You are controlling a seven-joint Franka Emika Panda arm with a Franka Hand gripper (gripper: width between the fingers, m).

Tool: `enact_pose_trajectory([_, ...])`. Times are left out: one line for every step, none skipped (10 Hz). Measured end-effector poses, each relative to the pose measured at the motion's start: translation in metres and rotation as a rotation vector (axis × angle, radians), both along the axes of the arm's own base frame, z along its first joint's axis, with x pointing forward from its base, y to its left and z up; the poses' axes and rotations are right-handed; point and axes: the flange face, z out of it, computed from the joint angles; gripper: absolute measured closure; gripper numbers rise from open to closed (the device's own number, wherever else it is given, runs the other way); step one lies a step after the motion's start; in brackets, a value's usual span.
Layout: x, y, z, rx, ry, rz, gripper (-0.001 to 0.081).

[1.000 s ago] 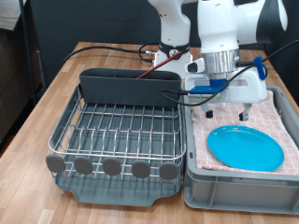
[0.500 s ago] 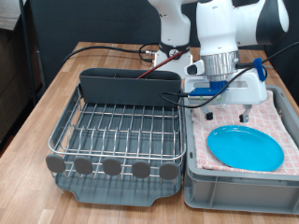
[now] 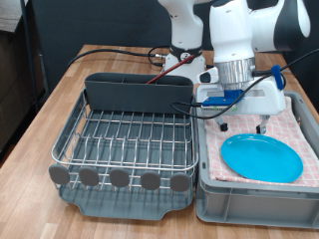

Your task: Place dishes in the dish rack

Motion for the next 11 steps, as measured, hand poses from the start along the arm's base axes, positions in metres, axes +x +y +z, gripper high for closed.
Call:
enact_pose_trajectory([0.001, 0.000, -0.001, 0.000, -0.001, 0.000, 0.0004])
enact_pose_trajectory([0.001, 0.000, -0.002, 0.002, -0.001, -0.001, 0.0004])
enact_pose_trajectory([0.002, 0.001, -0.003, 0.004, -0.001, -0.002, 0.0004])
enact_pose_trajectory([0.002, 0.001, -0.005, 0.006, 0.001, -0.002, 0.0172])
enact_pose_trajectory([0.001, 0.001, -0.007, 0.009, 0.002, -0.003, 0.0172])
enact_pose_trajectory([0.001, 0.002, -0.009, 0.011, 0.003, -0.003, 0.0325])
enact_pose_trajectory([0.002, 0.002, -0.010, 0.012, 0.003, -0.003, 0.0473])
enact_pose_trajectory([0.002, 0.002, -0.011, 0.012, 0.002, -0.001, 0.0473])
enact_pose_trajectory([0.003, 0.003, -0.012, 0.012, 0.001, 0.000, 0.0639])
enact_pose_trajectory([0.003, 0.003, -0.012, 0.012, 0.000, 0.001, 0.0639])
enact_pose_trajectory([0.004, 0.003, -0.012, 0.012, -0.002, 0.001, 0.0776])
